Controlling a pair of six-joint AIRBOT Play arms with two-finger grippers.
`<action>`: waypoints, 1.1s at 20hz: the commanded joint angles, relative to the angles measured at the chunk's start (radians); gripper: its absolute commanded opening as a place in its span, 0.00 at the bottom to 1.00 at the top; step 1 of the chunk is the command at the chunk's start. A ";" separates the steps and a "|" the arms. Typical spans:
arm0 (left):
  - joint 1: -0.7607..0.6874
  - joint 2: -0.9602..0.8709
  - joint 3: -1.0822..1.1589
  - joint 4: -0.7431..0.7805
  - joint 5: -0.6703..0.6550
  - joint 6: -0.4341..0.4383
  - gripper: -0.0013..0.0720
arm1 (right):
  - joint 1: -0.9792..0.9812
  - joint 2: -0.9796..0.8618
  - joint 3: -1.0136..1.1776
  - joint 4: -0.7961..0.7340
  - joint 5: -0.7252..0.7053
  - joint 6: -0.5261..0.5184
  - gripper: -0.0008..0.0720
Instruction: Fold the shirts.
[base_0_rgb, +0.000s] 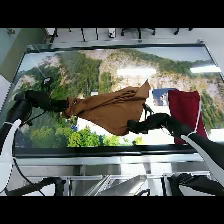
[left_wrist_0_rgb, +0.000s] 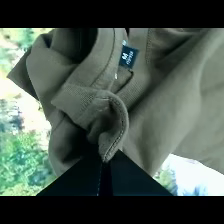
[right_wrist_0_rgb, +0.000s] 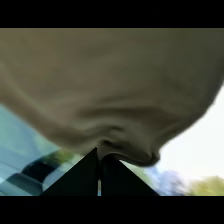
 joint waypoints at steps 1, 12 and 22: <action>0.034 0.127 0.026 -0.032 0.032 -0.001 0.04 | -0.034 0.103 0.130 0.012 -0.016 -0.043 0.04; 0.452 0.684 0.816 -0.331 0.095 -0.110 0.04 | -0.491 0.663 1.089 -0.127 -0.115 -0.113 0.04; 0.550 0.509 0.673 -0.335 0.394 -0.154 0.04 | -0.511 0.481 0.962 -0.204 -0.372 -0.105 0.04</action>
